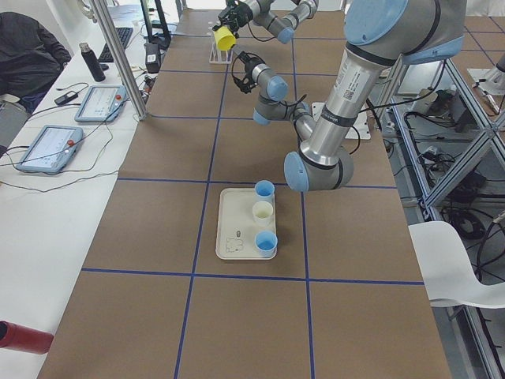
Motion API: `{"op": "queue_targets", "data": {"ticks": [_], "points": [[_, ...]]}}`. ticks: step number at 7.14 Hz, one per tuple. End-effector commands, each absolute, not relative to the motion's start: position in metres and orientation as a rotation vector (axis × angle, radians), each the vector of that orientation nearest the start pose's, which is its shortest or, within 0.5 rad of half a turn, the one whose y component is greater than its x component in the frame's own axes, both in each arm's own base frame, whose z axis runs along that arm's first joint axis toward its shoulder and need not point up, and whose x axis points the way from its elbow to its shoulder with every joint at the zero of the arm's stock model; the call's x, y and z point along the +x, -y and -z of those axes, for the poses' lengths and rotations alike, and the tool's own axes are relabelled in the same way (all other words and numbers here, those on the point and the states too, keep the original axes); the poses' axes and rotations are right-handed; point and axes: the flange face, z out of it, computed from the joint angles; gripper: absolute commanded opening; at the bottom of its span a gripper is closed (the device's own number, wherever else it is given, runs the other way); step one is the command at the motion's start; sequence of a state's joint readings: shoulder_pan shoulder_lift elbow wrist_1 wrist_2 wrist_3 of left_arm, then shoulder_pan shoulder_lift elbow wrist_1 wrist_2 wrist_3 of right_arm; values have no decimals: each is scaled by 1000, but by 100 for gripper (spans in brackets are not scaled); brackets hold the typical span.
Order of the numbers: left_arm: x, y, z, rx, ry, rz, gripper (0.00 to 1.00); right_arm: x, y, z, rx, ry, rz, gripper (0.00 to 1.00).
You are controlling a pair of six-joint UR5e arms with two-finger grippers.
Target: Transfer IKEA cup to right arm and place on rack
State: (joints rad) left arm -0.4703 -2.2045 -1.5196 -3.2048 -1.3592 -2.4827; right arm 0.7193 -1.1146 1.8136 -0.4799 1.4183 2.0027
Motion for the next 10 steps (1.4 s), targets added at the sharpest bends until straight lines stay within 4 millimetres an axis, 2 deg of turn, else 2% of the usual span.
{"op": "queue_targets", "data": {"ticks": [1,3,4,5,7,8,10], "points": [[461,413,-151,-262,-2336,915,100,-304,513,-198,543,1637,-935,0],[459,420,-153,-77,-2300,867,100,-291,533,-239,774,1269,-917,0],[472,426,-154,19,-2180,873,100,-288,539,-263,860,1043,-844,0],[476,429,-155,77,-2131,863,100,-284,540,-295,921,848,-746,0],[474,440,-153,186,-2041,841,100,-265,529,-355,971,625,-595,0],[472,440,-149,195,-2029,839,100,-252,519,-373,997,541,-535,0],[474,439,-151,197,-2021,835,100,-232,499,-405,976,487,-508,0]]}}
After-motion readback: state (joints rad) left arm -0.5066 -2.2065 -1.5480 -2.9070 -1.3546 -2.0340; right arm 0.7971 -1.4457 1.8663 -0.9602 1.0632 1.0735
